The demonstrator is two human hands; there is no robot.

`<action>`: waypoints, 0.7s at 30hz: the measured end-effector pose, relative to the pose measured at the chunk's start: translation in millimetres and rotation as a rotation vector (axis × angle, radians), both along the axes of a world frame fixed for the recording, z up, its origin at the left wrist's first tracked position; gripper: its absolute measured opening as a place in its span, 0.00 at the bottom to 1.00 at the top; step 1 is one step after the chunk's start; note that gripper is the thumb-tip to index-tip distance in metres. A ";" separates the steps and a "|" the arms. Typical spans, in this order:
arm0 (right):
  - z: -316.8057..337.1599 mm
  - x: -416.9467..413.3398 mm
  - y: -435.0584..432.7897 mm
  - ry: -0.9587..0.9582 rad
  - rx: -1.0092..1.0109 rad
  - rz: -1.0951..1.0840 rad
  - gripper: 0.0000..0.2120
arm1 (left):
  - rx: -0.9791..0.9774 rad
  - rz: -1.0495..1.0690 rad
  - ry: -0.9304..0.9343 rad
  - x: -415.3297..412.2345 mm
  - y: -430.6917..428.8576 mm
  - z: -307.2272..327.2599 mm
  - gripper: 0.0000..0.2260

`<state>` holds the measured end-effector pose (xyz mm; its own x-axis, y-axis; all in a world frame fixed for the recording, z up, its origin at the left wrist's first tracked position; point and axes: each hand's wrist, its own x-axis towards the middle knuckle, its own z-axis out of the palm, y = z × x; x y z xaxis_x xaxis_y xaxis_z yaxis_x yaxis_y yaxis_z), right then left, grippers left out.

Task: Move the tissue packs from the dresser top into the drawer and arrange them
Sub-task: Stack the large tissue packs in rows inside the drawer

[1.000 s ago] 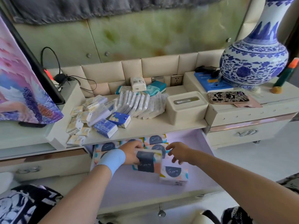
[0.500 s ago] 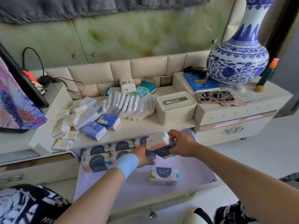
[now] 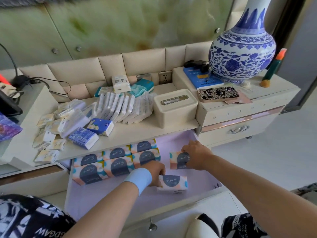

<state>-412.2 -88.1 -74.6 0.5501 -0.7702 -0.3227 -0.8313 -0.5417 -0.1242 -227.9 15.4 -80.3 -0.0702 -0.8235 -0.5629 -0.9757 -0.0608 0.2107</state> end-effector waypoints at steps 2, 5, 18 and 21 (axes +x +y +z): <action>-9.7 1.6 0.3 0.020 0.024 -0.002 0.25 | -0.039 0.020 0.028 -4.2 -3.6 -3.5 0.17; -24.4 5.4 2.4 0.010 0.123 0.010 0.22 | -0.057 0.050 0.063 -12.1 -7.2 -9.4 0.12; -27.8 -1.6 16.6 0.189 0.136 0.193 0.63 | -0.083 0.040 0.066 -8.1 -14.3 -10.9 0.14; -26.6 0.2 20.0 0.186 0.042 0.250 0.63 | -0.039 -0.052 0.019 -8.8 -8.2 -7.9 0.21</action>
